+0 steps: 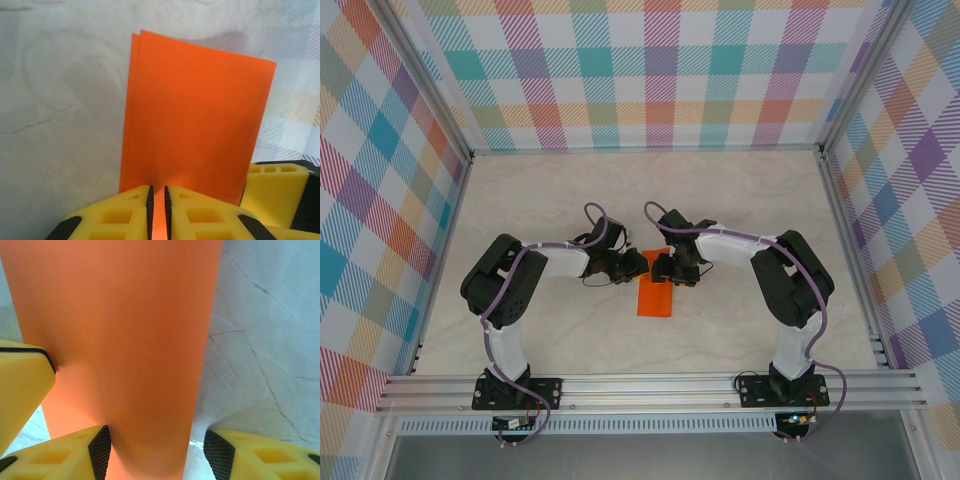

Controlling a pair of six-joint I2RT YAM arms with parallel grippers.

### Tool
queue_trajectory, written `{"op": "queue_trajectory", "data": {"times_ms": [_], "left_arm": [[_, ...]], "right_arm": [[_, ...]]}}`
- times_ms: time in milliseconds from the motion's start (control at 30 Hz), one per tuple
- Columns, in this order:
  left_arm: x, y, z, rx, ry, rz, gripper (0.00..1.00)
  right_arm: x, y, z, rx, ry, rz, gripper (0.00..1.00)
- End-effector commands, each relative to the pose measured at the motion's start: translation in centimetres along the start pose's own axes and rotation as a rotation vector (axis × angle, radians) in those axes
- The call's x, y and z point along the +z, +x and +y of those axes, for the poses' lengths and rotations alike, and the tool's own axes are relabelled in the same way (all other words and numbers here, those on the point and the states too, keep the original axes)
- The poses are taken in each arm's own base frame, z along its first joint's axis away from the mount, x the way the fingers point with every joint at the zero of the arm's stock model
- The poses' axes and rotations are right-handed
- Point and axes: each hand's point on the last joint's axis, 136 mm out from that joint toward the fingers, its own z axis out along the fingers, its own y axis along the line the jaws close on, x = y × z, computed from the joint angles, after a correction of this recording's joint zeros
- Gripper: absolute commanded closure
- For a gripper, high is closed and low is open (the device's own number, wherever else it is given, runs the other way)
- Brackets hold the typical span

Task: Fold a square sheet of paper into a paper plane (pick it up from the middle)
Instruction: Hold the square sheet of paper at the center of the table.

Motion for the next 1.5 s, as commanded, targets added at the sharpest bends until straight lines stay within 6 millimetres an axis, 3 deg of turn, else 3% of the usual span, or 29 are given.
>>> {"op": "queue_trajectory", "data": {"times_ms": [0, 300, 633, 767, 933, 1067, 1233, 1367, 1467], "left_arm": [[0.2, 0.3, -0.6, 0.026, -0.006, 0.015, 0.84], [-0.9, 0.2, -1.3, 0.068, -0.02, 0.004, 0.84], [-0.7, 0.4, -1.8, 0.066, 0.014, 0.019, 0.84], [-0.3, 0.6, -0.8, 0.048, -0.016, 0.029, 0.84], [0.0, 1.3, 1.9, 0.013, -0.137, 0.054, 0.87], [0.3, 2.1, 4.0, -0.009, -0.213, 0.088, 0.87], [0.6, 2.9, 5.6, -0.017, -0.255, 0.111, 0.88], [0.9, 3.0, 6.2, -0.017, -0.272, 0.117, 0.88], [1.0, 3.2, 6.6, -0.019, -0.28, 0.121, 0.89]], "right_arm": [[6.3, 3.7, -3.4, 0.003, 0.079, 0.159, 0.41], [6.8, 3.9, -3.7, 0.011, 0.088, 0.168, 0.41], [7.2, 3.9, -3.9, 0.021, 0.096, 0.174, 0.41], [7.3, 4.0, -4.0, 0.022, 0.099, 0.177, 0.41], [6.9, 3.7, -3.6, 0.025, 0.088, 0.162, 0.41], [5.1, 2.7, -2.4, 0.03, 0.054, 0.112, 0.41], [0.1, 0.5, 0.1, 0.071, -0.034, -0.026, 0.4], [-3.6, -0.8, -0.3, 0.124, -0.005, -0.158, 0.4], [-5.0, -1.0, -1.2, 0.147, 0.026, -0.214, 0.41]]}}
